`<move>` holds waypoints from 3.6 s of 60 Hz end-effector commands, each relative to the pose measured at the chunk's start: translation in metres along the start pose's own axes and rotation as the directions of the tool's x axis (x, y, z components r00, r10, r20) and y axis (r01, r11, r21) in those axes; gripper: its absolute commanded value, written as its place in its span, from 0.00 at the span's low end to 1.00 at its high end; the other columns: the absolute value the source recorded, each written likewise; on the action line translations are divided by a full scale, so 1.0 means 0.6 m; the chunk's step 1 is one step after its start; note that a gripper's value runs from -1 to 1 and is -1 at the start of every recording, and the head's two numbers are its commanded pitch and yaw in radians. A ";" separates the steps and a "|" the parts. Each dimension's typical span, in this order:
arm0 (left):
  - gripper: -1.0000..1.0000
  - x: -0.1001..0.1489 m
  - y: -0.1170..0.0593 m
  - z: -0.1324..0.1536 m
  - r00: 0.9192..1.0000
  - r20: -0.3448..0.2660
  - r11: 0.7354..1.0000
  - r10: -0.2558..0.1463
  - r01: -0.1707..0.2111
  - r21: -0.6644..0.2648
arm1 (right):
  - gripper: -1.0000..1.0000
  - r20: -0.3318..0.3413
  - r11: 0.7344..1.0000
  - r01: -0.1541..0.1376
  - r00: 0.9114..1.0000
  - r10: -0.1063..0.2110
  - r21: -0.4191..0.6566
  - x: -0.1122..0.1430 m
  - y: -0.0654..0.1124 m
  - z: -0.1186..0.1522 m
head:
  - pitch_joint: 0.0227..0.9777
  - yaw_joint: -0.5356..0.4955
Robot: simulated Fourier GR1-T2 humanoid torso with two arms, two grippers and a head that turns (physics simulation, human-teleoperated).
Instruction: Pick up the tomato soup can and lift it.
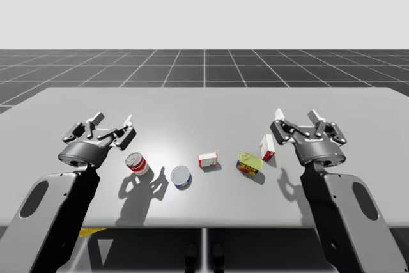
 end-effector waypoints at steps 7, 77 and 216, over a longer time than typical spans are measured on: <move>0.00 0.001 -0.001 -0.001 1.000 -0.007 1.000 -0.005 0.005 -0.013 | 0.00 -0.030 0.999 -0.017 0.999 0.019 0.040 -0.009 0.021 0.005 | 0.79 0.78; 0.00 0.024 0.023 0.192 0.985 -0.171 0.974 -0.014 -0.025 -0.226 | 0.00 -0.077 0.997 -0.013 0.997 0.019 0.079 -0.019 0.036 0.009 | 0.90 0.95; 1.00 -0.187 -0.045 0.084 0.916 -0.384 0.964 -0.115 0.010 -0.265 | 0.00 -0.071 0.997 -0.005 0.997 0.010 0.081 -0.014 0.023 0.008 | 0.44 0.93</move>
